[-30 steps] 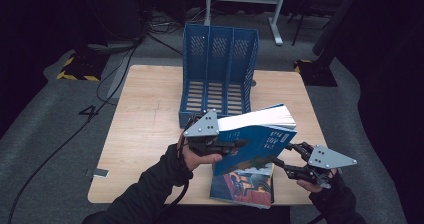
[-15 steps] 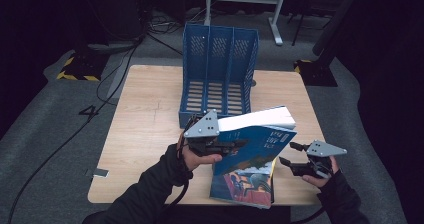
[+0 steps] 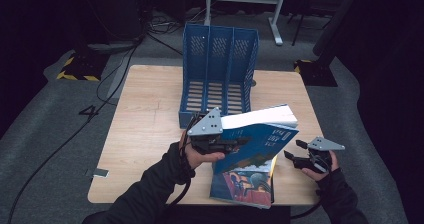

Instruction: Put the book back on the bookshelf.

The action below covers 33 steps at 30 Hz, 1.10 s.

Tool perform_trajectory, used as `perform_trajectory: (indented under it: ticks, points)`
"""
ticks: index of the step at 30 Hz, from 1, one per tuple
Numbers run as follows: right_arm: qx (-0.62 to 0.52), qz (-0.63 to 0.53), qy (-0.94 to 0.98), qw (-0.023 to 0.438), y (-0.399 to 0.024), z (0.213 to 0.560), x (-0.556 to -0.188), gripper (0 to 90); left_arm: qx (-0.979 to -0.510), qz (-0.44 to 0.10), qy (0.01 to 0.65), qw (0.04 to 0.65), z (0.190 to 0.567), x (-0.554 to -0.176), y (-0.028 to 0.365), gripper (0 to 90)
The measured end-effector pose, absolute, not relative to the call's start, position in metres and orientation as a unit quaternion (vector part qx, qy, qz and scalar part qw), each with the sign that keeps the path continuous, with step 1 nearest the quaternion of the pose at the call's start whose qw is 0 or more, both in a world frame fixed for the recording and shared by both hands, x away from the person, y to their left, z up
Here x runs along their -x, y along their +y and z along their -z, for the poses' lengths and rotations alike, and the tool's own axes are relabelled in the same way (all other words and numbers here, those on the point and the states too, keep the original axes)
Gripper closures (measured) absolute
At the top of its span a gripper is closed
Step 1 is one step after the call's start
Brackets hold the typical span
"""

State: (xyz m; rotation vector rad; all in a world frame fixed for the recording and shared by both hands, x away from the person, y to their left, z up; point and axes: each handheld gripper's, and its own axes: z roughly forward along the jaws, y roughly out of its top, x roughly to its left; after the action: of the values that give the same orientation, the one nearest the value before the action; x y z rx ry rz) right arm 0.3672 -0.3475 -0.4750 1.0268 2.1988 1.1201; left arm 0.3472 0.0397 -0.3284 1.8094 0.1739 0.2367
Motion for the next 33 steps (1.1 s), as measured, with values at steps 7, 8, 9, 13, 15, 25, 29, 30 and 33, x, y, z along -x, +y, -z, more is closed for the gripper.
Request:
perform_trajectory:
  ticks: [7,8,9,13,15,25,29,30,33]
  points:
    - [-0.378,-0.411,0.795,0.237,-0.350,0.477,-0.368,31.7,-0.783,-0.100,0.084,0.608,0.324,-0.353,0.034,60.6]
    - [-0.381,-0.412,0.794,0.234,-0.351,0.478,-0.368,31.2,-0.783,-0.102,0.085,0.607,0.323,-0.354,0.034,60.7]
    - [-0.382,-0.414,0.793,0.233,-0.352,0.478,-0.368,30.8,-0.784,-0.104,0.085,0.606,0.322,-0.354,0.033,60.8]
    - [-0.383,-0.409,0.796,0.227,-0.352,0.482,-0.371,30.4,-0.784,-0.110,0.088,0.604,0.319,-0.355,0.033,60.9]
    - [-0.384,-0.407,0.797,0.226,-0.351,0.483,-0.371,30.4,-0.785,-0.115,0.091,0.602,0.316,-0.356,0.032,60.9]
    - [-0.386,-0.401,0.800,0.226,-0.351,0.485,-0.372,30.6,-0.784,-0.153,0.114,0.590,0.301,-0.366,0.044,61.1]
    - [-0.385,-0.399,0.801,0.227,-0.350,0.486,-0.373,30.7,-0.776,-0.160,0.131,0.596,0.293,-0.371,0.060,61.0]
    - [-0.385,-0.399,0.801,0.227,-0.350,0.486,-0.373,30.7,-0.776,-0.160,0.131,0.596,0.293,-0.371,0.060,61.0]
    - [-0.382,-0.395,0.805,0.226,-0.346,0.486,-0.372,30.8,-0.772,-0.182,0.144,0.592,0.283,-0.373,0.077,61.1]
